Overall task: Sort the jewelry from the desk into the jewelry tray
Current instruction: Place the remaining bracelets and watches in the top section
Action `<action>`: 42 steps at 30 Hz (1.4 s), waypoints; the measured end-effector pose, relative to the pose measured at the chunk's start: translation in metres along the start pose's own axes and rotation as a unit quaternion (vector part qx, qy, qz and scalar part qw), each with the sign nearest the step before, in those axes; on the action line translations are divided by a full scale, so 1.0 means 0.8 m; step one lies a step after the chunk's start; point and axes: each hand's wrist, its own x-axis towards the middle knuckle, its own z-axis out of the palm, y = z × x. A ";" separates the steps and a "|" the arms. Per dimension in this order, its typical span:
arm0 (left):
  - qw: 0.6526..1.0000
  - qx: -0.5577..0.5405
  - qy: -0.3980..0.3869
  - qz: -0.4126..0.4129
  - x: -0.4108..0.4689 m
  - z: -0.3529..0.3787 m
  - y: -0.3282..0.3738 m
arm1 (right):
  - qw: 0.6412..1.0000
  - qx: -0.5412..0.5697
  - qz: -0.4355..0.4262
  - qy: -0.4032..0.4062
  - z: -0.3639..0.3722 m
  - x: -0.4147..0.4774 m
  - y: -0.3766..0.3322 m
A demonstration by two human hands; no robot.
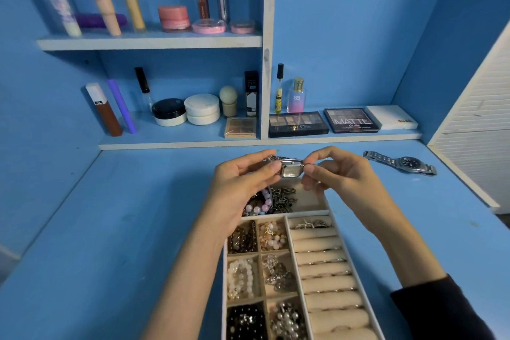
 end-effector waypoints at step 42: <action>0.818 0.551 -0.016 0.166 0.018 0.081 -0.019 | 0.805 -0.574 0.059 0.139 -0.145 0.025 0.039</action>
